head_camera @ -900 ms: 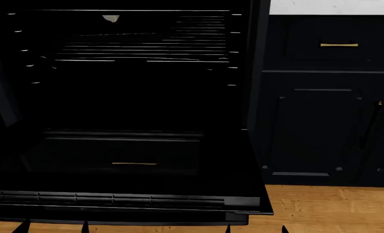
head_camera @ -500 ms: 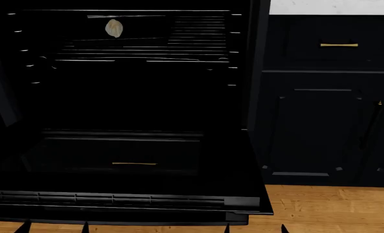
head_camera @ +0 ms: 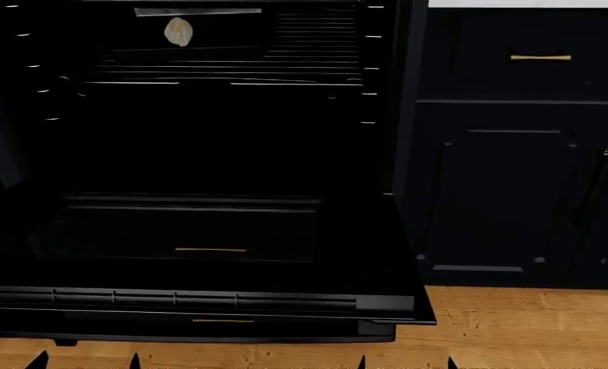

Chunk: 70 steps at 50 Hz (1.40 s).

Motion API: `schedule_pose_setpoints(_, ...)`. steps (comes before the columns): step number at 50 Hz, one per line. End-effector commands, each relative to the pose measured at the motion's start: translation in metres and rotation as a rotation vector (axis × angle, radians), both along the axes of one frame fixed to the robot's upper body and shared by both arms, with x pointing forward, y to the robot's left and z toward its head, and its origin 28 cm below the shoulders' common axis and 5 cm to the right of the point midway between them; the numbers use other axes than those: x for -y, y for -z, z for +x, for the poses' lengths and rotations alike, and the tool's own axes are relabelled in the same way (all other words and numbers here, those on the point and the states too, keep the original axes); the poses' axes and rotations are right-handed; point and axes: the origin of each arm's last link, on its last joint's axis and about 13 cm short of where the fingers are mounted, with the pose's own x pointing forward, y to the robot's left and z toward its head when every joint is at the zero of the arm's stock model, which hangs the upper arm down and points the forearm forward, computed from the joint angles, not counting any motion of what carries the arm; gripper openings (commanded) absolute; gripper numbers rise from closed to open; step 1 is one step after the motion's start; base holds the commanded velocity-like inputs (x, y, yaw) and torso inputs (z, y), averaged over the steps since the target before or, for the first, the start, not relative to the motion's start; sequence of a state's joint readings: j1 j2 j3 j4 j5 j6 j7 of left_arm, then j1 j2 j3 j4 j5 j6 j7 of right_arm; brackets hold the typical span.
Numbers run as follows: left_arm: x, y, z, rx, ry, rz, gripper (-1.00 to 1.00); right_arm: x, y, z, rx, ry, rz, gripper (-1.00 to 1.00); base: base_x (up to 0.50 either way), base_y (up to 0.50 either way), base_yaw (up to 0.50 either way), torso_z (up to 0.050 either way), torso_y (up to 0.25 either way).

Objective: Close the oven door

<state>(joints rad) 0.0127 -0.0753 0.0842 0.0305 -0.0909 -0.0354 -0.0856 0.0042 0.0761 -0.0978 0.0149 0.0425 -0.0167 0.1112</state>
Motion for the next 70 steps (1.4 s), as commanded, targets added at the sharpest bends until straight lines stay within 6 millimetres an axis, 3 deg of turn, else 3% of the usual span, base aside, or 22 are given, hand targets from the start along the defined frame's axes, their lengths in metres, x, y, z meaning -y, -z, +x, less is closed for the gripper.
schedule_pose_setpoints(1,-0.0011,-0.003,-0.0016,0.005,-0.006,0.002,1.0,0.0006,0.001,-0.0012,-0.004,0.004,0.001,1.0,0.0,0.0,0.0,-0.045,0.0)
schedule_pose_setpoints(70,-0.0058,0.0049,-0.0013,-0.021,-0.017,0.019,1.0,0.0009,0.0083,0.0005,-0.044,0.016,-0.004,1.0,0.0,0.0,0.0,-0.045,0.0)
